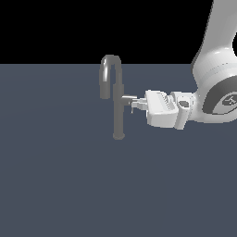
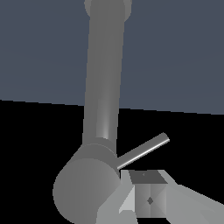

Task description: Turn on the faucet by rotating a designated handle.

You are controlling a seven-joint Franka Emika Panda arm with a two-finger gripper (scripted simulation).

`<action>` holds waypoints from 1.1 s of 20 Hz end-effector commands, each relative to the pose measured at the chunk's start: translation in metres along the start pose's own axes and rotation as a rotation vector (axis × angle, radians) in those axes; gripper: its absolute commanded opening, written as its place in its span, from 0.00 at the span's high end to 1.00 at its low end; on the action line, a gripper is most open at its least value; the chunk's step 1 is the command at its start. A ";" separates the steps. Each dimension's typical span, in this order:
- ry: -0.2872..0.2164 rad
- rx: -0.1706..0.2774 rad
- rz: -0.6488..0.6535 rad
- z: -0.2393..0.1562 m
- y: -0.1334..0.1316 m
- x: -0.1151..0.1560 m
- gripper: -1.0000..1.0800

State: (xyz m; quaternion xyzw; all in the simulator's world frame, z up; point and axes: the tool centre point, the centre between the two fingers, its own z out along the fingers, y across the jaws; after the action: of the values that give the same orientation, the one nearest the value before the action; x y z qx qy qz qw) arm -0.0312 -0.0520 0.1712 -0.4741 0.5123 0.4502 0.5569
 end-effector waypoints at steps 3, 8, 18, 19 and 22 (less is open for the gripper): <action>0.023 0.018 0.047 0.004 -0.006 0.043 1.00; -0.005 -0.006 0.008 -0.003 -0.006 0.011 1.00; 0.017 0.012 0.044 0.002 -0.027 0.045 1.00; 0.019 0.014 0.047 0.002 -0.029 0.048 1.00; 0.025 0.019 0.058 0.003 -0.035 0.059 1.00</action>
State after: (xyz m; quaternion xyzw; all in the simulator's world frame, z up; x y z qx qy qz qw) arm -0.0177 -0.0554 0.1406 -0.4623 0.5162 0.4763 0.5413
